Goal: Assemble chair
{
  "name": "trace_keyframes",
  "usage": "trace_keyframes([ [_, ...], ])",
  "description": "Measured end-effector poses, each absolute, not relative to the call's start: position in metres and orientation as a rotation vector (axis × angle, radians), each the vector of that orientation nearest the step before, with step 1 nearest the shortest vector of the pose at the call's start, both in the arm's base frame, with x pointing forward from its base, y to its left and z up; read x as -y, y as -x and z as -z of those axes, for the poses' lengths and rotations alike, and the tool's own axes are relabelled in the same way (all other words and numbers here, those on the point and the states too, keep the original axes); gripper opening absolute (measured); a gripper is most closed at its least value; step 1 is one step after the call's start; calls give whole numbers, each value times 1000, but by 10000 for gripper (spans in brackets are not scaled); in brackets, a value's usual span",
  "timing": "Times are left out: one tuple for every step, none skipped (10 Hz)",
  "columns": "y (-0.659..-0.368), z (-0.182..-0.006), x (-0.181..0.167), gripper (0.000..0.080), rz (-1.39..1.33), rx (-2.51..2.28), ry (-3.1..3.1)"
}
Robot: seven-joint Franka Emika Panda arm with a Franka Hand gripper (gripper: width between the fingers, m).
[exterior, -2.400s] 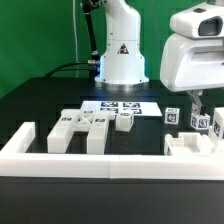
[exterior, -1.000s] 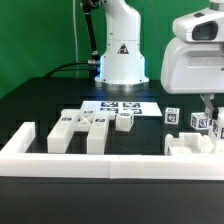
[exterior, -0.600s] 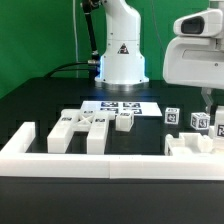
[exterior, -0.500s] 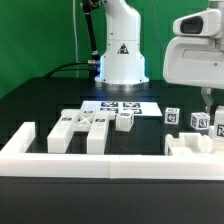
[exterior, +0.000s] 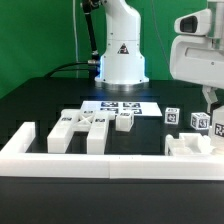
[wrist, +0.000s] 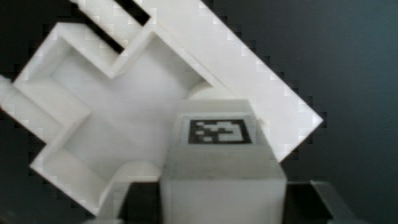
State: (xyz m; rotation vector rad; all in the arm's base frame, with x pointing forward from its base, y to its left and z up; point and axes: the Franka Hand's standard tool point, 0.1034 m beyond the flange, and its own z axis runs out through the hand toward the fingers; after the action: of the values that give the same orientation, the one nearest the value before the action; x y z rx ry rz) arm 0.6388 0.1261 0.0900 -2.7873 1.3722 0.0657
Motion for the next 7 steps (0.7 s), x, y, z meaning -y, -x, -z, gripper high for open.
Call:
trace_keyframes([
  [-640, -90, -126, 294, -54, -1460, 2735],
  [-639, -90, -127, 294, -49, -1504, 2709],
  [-639, -90, -128, 294, -50, -1598, 2649],
  [-639, -90, -129, 294, -54, -1663, 2605],
  [-639, -90, -129, 294, -55, -1674, 2598],
  [-639, -90, -129, 294, -55, -1658, 2608],
  [-639, -90, -129, 294, -56, -1624, 2630],
])
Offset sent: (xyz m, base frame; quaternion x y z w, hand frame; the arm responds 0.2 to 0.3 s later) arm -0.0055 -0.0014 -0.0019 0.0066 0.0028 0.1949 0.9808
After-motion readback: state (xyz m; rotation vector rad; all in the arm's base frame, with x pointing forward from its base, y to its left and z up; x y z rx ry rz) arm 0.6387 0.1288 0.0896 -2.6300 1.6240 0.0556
